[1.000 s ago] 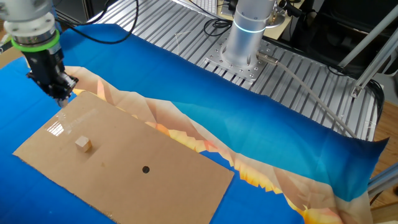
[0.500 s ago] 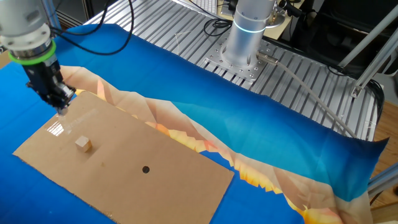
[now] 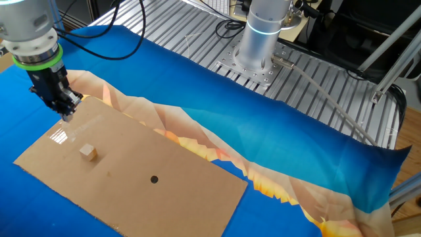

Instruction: Use the gripper to push the small block from left to right

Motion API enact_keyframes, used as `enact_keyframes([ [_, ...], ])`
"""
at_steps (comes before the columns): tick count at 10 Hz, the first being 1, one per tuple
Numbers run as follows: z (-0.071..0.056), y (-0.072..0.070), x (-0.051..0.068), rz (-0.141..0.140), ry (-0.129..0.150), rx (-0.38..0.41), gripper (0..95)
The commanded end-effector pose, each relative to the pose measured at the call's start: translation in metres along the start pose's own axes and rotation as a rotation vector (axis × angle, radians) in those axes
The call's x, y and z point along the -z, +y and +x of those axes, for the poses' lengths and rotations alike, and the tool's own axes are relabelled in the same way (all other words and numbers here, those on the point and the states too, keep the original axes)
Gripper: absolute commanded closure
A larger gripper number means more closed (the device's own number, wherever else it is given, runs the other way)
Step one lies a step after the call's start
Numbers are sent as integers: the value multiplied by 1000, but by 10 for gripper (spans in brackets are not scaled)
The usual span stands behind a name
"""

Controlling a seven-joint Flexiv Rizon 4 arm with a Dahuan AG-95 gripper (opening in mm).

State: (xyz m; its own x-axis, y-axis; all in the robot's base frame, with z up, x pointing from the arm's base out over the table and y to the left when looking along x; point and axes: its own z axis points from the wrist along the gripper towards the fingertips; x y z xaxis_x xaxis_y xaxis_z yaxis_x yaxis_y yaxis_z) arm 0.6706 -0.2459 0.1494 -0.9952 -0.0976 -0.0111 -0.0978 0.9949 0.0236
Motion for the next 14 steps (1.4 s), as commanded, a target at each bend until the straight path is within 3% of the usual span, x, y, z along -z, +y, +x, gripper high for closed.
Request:
enact_keyframes([
  [1, 0, 0, 0, 26, 36, 9, 950],
  [5, 0, 0, 0, 35, 70, 15, 950],
  [8, -4, -4, 2, 22, 55, 10, 950],
  [10, -8, -2, -1, 23, 29, 1, 950],
  [13, -19, 1, -18, 45, 23, 7, 950],
  [14, -22, 0, -25, 40, 22, 6, 950],
])
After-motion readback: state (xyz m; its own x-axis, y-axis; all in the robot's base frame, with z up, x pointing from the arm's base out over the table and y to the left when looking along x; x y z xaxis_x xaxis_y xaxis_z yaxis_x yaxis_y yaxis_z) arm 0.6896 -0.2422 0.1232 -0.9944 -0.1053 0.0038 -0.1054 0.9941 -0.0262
